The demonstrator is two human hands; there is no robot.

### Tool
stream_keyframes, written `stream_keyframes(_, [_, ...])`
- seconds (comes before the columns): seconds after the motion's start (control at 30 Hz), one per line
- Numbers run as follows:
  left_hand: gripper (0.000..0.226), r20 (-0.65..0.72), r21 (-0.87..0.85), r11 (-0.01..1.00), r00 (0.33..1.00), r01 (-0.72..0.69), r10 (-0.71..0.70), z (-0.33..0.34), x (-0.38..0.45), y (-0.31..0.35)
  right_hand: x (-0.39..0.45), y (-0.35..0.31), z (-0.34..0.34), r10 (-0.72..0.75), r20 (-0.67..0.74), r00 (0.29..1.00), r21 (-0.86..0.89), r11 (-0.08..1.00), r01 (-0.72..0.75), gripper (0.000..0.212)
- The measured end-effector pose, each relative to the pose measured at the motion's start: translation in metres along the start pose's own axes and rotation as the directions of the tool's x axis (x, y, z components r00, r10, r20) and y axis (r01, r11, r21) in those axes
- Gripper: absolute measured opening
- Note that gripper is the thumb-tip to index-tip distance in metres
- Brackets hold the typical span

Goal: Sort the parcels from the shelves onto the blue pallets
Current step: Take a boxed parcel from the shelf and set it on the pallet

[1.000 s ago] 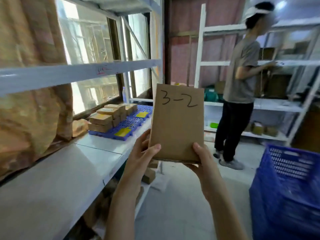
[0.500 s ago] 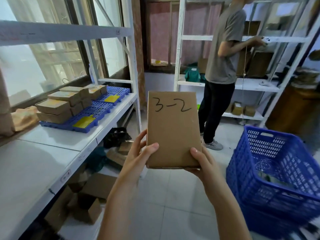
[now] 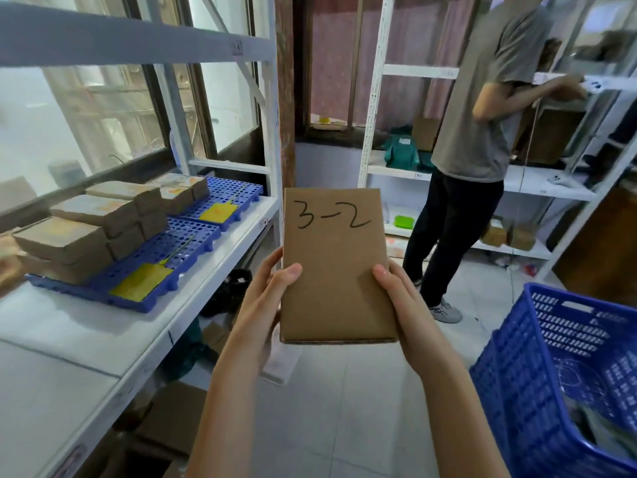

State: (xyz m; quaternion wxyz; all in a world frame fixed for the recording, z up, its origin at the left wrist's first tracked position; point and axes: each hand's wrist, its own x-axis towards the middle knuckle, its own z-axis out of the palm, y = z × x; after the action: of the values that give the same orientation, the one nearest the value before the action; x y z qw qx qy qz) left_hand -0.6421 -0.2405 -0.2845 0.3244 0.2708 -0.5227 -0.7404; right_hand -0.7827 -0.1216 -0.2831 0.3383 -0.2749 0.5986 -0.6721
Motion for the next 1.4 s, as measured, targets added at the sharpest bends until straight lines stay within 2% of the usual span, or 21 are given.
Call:
stream_keyframes(0.17, [0.069, -0.015, 0.016, 1.000, 1.000, -0.016, 0.016, -0.010, 0.067, 0.009, 0.066, 0.000, 0.016, 0.005, -0.001, 1.000, -0.001, 1.000, -0.005, 0.045])
stream_keyframes(0.27, [0.070, -0.046, 0.007, 1.000, 0.999, 0.011, -0.011, -0.012, 0.099, 0.005, 0.102, 0.007, 0.016, 0.040, 0.002, 0.999, -0.008, 0.999, -0.040, 0.051])
stream_keyframes(0.43, [0.069, -0.123, -0.035, 0.999, 0.992, 0.025, -0.029, -0.005, 0.161, 0.004, 0.179, 0.011, 0.017, 0.128, -0.025, 0.991, 0.006, 0.992, -0.128, 0.039])
stream_keyframes(0.5, [0.056, -0.180, -0.054, 0.998, 0.983, 0.015, -0.025, -0.002, 0.190, 0.006, 0.214, 0.011, 0.017, 0.126, 0.001, 0.992, -0.003, 0.992, -0.126, 0.043])
stream_keyframes(0.57, [0.033, -0.227, -0.070, 0.998, 0.974, 0.002, -0.018, 0.001, 0.221, 0.006, 0.246, 0.010, 0.017, 0.108, 0.032, 0.994, -0.011, 0.994, -0.108, 0.058])
stream_keyframes(0.63, [0.022, -0.266, -0.078, 0.997, 0.964, -0.011, -0.010, 0.004, 0.250, 0.010, 0.276, 0.007, 0.016, 0.111, 0.061, 0.992, -0.020, 0.994, -0.110, 0.070])
stream_keyframes(0.73, [0.024, -0.314, -0.096, 0.994, 0.949, -0.046, 0.013, 0.010, 0.294, 0.018, 0.324, -0.004, 0.015, 0.118, 0.141, 0.983, -0.058, 0.992, -0.111, 0.072])
stream_keyframes(0.9, [0.040, -0.437, -0.163, 0.984, 0.900, -0.076, -0.003, 0.009, 0.350, 0.018, 0.404, -0.012, 0.023, 0.159, 0.251, 0.955, -0.070, 0.987, -0.146, 0.047])
stream_keyframes(1.03, [0.021, -0.529, -0.183, 0.981, 0.848, -0.061, -0.046, -0.004, 0.380, 0.016, 0.451, -0.003, 0.043, 0.250, 0.329, 0.911, -0.132, 0.967, -0.218, 0.047])
stream_keyframes(1.17, [0.017, -0.611, -0.151, 0.987, 0.790, -0.055, -0.049, -0.034, 0.418, 0.022, 0.497, 0.009, 0.075, 0.303, 0.398, 0.866, -0.165, 0.952, -0.258, 0.043])
stream_keyframes(1.33, [0.040, -0.684, -0.169, 0.984, 0.725, -0.051, -0.080, -0.077, 0.472, 0.032, 0.553, 0.017, 0.117, 0.339, 0.443, 0.830, -0.188, 0.940, -0.284, 0.039])
stream_keyframes(1.4, [0.040, -0.692, -0.187, 0.980, 0.716, -0.061, -0.087, -0.093, 0.490, 0.037, 0.574, 0.018, 0.135, 0.343, 0.456, 0.821, -0.234, 0.936, -0.261, 0.039])
